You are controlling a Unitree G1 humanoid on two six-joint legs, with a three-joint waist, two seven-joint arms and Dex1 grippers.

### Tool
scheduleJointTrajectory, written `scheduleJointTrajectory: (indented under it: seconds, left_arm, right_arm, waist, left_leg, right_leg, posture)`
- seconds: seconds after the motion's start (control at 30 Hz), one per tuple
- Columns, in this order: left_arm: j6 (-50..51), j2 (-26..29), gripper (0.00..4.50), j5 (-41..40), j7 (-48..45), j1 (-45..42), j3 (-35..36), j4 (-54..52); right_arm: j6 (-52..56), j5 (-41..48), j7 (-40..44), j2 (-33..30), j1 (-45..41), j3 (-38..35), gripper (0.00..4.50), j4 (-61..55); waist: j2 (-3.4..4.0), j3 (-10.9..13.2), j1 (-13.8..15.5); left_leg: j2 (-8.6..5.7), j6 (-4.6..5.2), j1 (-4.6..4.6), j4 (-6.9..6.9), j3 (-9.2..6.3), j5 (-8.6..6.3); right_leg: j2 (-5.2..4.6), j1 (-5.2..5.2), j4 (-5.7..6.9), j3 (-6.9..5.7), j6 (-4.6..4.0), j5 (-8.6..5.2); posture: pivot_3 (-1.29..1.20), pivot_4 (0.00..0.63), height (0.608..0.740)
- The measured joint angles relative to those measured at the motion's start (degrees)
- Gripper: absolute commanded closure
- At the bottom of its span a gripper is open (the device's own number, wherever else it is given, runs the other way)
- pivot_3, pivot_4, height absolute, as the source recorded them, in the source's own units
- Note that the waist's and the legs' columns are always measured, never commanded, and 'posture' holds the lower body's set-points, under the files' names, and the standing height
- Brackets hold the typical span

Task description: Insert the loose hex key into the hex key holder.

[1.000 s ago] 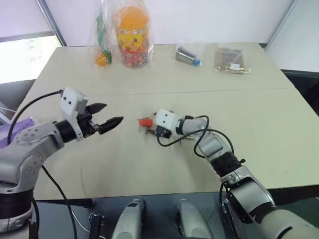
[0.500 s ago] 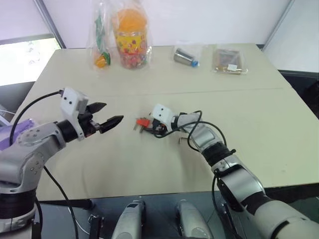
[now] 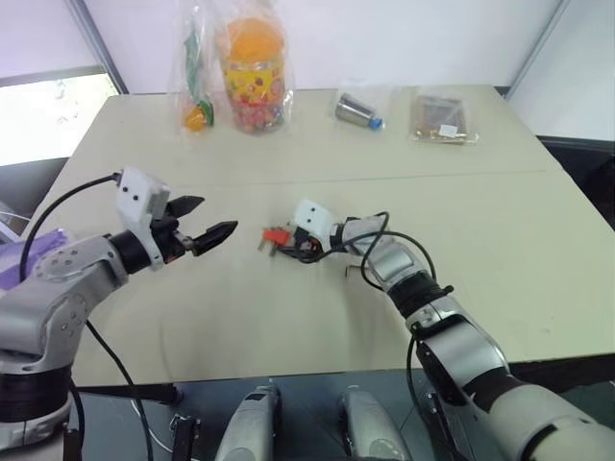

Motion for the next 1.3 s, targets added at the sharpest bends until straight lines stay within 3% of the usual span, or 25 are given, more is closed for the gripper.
scheduleJointTrajectory:
  seconds: [0.03,0.07,0.37,0.47,0.6,0.8,1.03,1.3]
  left_arm:
    - [-0.03,0.0,0.0,0.05,0.0,-0.01,0.0,0.0]
    - [-0.05,0.0,0.0,0.07,0.0,-0.05,-0.01,0.0]
    - [-0.41,-0.11,0.0,0.73,-0.41,-1.22,-0.18,0.61]
    - [-0.47,-1.07,0.0,0.6,-1.11,-3.63,-0.86,2.21]
    - [-0.46,-2.44,0.0,0.36,-3.18,-8.21,-1.98,5.43]
    - [0.46,-5.11,0.0,-3.2,-7.19,-18.58,-3.91,10.52]
    - [3.01,-7.13,0.0,-6.89,-10.25,-26.29,-4.18,16.93]
    - [4.01,-7.85,0.0,-7.66,-16.0,-29.84,-6.41,19.23]
  right_arm:
    - [-0.08,0.04,0.18,0.13,0.01,0.2,3.35,0.04]
    - [-0.08,0.01,0.09,0.15,-0.01,0.24,3.49,0.12]
    - [-6.45,-2.59,-3.44,-1.92,1.9,2.64,3.48,-2.29]
    - [-19.42,-13.25,-13.64,-10.34,2.51,7.1,3.48,-7.84]
    - [-31.56,-21.59,-23.62,-20.63,1.05,6.61,3.48,-11.51]
    - [-44.32,-24.1,-30.79,-26.04,-4.47,3.74,3.48,-17.15]
    - [-53.45,-20.41,-30.15,-28.95,-8.57,1.14,3.48,-17.48]
    - [-58.54,-12.6,-21.91,-31.41,-9.25,0.9,3.48,-18.27]
  waist:
    - [0.0,0.0,0.0]
    - [0.0,0.0,0.0]
    - [0.01,0.0,0.17]
    - [0.05,0.06,0.95]
    - [-0.04,0.11,1.25]
    - [-0.1,0.16,0.13]
    - [-0.19,0.21,0.2]
    - [-0.2,0.23,0.15]
  left_leg:
    - [0.0,0.0,0.05,0.0,0.0,0.0]
    - [0.0,0.0,0.09,0.0,0.0,0.0]
    - [0.0,-0.02,0.29,-0.03,-0.01,-0.01]
    - [-0.09,-0.14,-0.01,0.06,-0.04,-0.04]
    - [-0.09,-0.05,-0.13,0.0,0.01,0.02]
    - [0.01,-0.08,-0.13,-0.22,0.03,0.06]
    - [0.01,-0.07,-0.12,-0.14,0.02,0.07]
    - [0.01,-0.06,-0.11,-0.12,0.01,0.07]
  right_leg:
    - [0.0,0.04,0.0,0.0,-0.01,0.01]
    - [0.0,0.08,0.0,0.0,-0.02,0.01]
    - [-0.03,0.27,-0.07,-0.02,-0.06,0.0]
    - [-0.12,-0.14,-0.12,-0.12,-0.05,0.0]
    - [-0.11,-0.01,-0.24,-0.1,-0.05,0.0]
    - [-0.01,-0.12,-0.24,-0.09,-0.05,0.0]
    - [-0.02,-0.03,-0.25,-0.11,-0.05,0.0]
    - [-0.02,0.01,-0.28,-0.11,-0.04,0.0]
  posture:
    - [0.0,0.15,0.74]
    - [0.0,0.15,0.74]
    - [0.0,0.15,0.74]
    - [0.0,0.15,0.74]
    - [0.0,0.15,0.74]
    - [0.0,0.15,0.74]
    - [0.0,0.15,0.74]
    - [0.0,0.15,0.74]
